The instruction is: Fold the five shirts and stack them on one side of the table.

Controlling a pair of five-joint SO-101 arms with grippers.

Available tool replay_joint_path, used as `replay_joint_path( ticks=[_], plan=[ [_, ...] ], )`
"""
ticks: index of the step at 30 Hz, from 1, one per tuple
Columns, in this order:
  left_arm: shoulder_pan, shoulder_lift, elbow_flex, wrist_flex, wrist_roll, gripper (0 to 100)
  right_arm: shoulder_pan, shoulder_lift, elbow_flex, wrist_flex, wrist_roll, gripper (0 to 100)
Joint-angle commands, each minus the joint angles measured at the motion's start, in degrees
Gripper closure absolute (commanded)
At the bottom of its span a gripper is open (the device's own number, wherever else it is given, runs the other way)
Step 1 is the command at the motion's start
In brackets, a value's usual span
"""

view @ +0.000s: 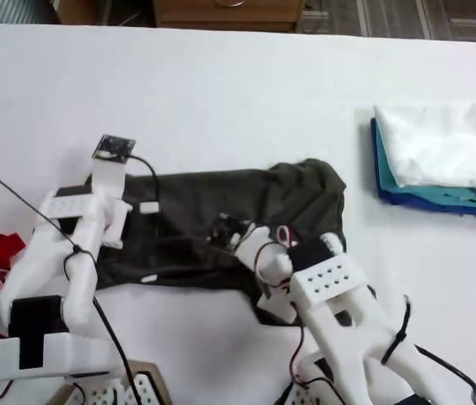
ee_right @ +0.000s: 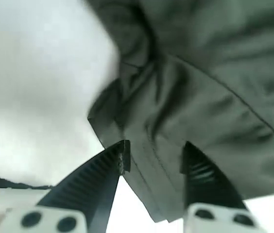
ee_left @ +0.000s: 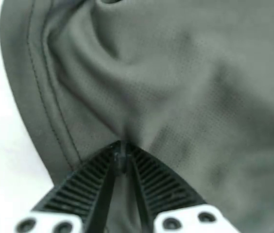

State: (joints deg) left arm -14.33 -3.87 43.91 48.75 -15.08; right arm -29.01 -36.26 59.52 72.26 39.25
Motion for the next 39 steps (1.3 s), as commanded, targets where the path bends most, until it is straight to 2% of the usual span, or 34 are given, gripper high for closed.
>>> replay_joint_path(
  ticks=[1, 13, 24, 29, 35, 39],
  plan=[
    [-0.18, 0.00, -1.98, 0.44, -0.35, 97, -1.80, -0.66, 2.29, -3.65, 0.00, 85.1],
    [-0.18, 0.09, -1.98, 0.35, -0.35, 97, -3.03, 0.13, 4.13, -5.32, -0.09, 85.4],
    [-0.18, 0.09, -1.98, 0.35, -0.35, 97, -2.77, 12.26, 4.84, -14.29, 0.00, 86.4],
    [-0.18, 0.09, -1.98, 0.35, -0.35, 97, -1.36, 12.26, 3.69, -14.11, 0.00, 98.1],
    [-0.18, 0.09, -1.98, 0.35, -0.35, 97, 4.70, 12.09, -2.11, -9.10, 0.44, 97.9],
    [-0.18, 0.09, -1.98, 0.35, -0.35, 97, 4.79, 8.31, -5.45, -4.26, 0.44, 97.9]
  ],
)
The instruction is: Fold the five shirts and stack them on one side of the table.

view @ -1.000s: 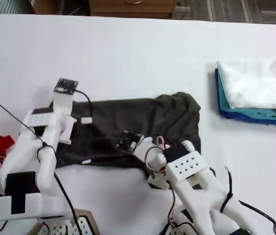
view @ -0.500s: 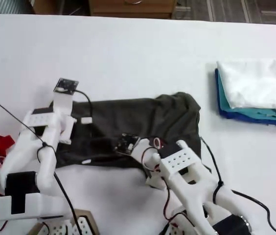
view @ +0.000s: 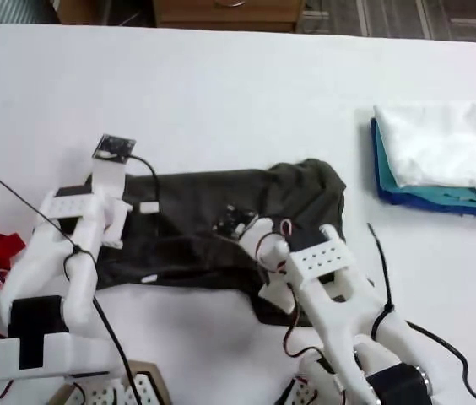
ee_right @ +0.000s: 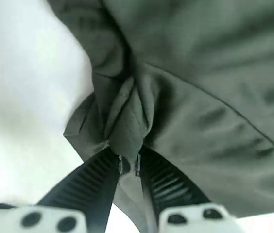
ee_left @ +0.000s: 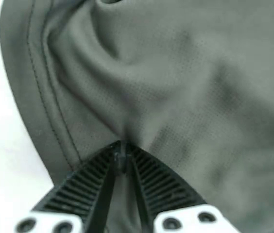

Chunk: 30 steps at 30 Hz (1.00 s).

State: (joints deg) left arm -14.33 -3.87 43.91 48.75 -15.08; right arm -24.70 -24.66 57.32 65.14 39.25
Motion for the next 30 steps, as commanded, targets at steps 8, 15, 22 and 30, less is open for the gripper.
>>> replay_joint_path(
  ticks=[8, 15, 22, 30],
  plan=[
    [-0.18, 0.09, -1.98, 0.26, -0.35, 97, 0.48, -14.81, -3.43, 10.86, 0.44, 97.9],
    [-0.18, 0.09, -1.98, 0.26, -0.35, 97, 0.48, -15.69, -0.70, 12.18, 0.44, 97.8],
    [-0.18, 0.09, -1.98, 0.26, -0.35, 97, 0.40, -15.69, 3.43, 11.91, 0.53, 97.8],
    [-0.18, 0.09, -1.98, 0.26, -0.35, 97, -3.30, -15.78, 7.21, 7.52, 0.53, 97.7]
  ],
)
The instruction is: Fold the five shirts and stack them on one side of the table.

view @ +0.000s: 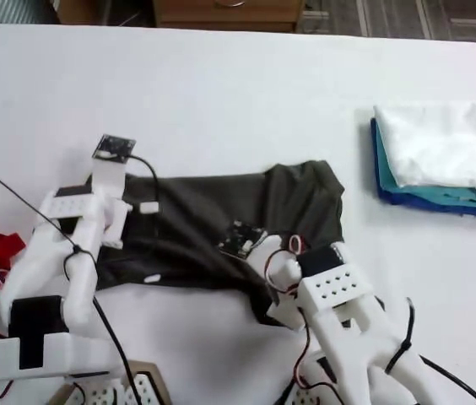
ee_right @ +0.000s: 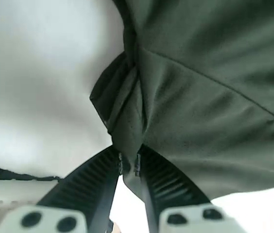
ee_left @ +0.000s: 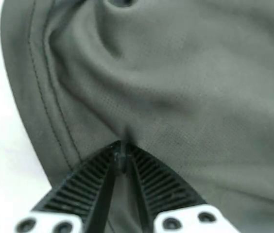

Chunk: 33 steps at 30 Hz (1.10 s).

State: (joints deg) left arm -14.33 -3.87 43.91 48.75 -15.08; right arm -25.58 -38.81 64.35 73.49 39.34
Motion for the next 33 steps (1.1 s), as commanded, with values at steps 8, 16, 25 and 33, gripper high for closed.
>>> replay_joint_path(
  ticks=[8, 16, 25, 33],
  plan=[
    [-0.18, 0.09, -1.98, 0.35, -0.35, 97, -6.20, -2.15, -1.85, 0.48, 0.35, 82.0],
    [-0.18, 0.09, -1.98, 0.35, -0.35, 97, -6.20, -2.15, -22.59, 13.23, 0.35, 81.9],
    [-0.18, 0.09, -1.98, 0.35, -0.35, 97, 7.69, 3.65, -33.05, -5.05, -0.18, 98.5],
    [-0.62, -0.26, -1.98, 0.44, -0.26, 97, 17.01, 33.54, -38.86, -29.41, -12.31, 97.9]
  ],
)
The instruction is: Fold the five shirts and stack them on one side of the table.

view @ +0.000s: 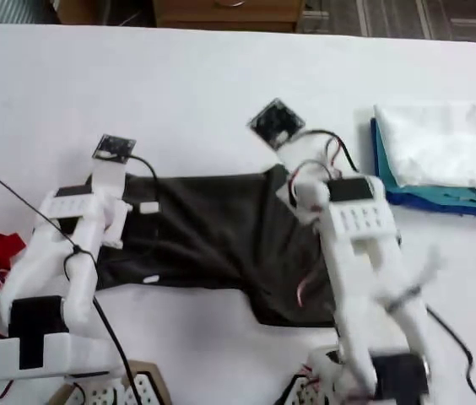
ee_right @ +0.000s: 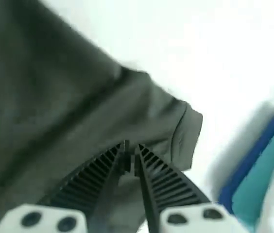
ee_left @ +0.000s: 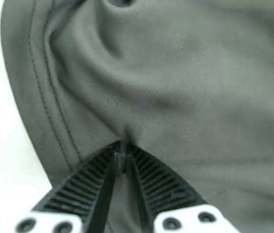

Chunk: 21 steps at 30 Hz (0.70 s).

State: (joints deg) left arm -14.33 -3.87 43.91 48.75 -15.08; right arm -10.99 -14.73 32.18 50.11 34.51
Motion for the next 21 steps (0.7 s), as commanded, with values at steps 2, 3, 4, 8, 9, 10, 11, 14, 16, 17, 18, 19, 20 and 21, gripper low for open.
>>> replay_joint_path(
  ticks=[2, 3, 4, 8, 9, 10, 11, 14, 16, 17, 18, 19, 20, 21],
  plan=[
    [-0.97, -0.79, -3.03, 1.76, -0.44, 97, 3.91, 16.31, -13.71, -6.11, -13.71, 97.9],
    [-1.05, -1.32, -4.53, 3.78, -0.44, 97, 4.35, 19.56, -16.97, -5.58, -16.18, 97.9],
    [-0.70, -2.02, -6.37, 6.42, -0.44, 97, 4.70, 22.81, -20.04, -4.79, -17.76, 97.9],
    [0.79, -5.98, -17.89, 18.99, -0.09, 97, 5.41, 35.03, -29.80, -0.57, -17.67, 97.9],
    [1.49, -6.68, -20.70, 21.36, -0.09, 97, 5.58, 37.58, -32.00, 0.75, -17.58, 97.9],
    [2.11, -7.12, -22.99, 23.03, -0.09, 97, 6.02, 39.96, -34.11, 2.33, -17.76, 97.9],
    [2.55, -7.30, -24.92, 23.56, -0.09, 97, 6.37, 41.89, -36.13, 3.65, -17.85, 97.9],
    [2.64, -5.36, -26.59, 18.55, -0.09, 97, 6.99, 46.55, -41.41, 7.52, -17.85, 97.9],
    [1.41, -1.41, -24.92, 13.45, -0.44, 97, 7.60, 48.22, -44.22, 9.89, -17.85, 97.9],
    [0.26, 1.23, -24.31, 11.16, -0.44, 97, 7.87, 48.75, -45.45, 10.77, -17.67, 97.9],
    [-0.97, 4.13, -24.22, 9.05, -0.44, 97, 8.40, 49.01, -46.33, 11.47, -17.58, 97.9],
    [-2.46, 7.12, -24.84, 7.12, -0.09, 97, 8.75, 49.45, -47.12, 12.18, -17.58, 97.9],
    [-3.69, 9.76, -26.15, 5.89, 0.00, 97, 9.01, 49.63, -47.74, 12.44, -17.58, 97.9],
    [-4.57, 12.31, -27.82, 5.36, 0.00, 97, 9.27, 49.71, -47.91, 12.44, -17.58, 97.9]
  ],
)
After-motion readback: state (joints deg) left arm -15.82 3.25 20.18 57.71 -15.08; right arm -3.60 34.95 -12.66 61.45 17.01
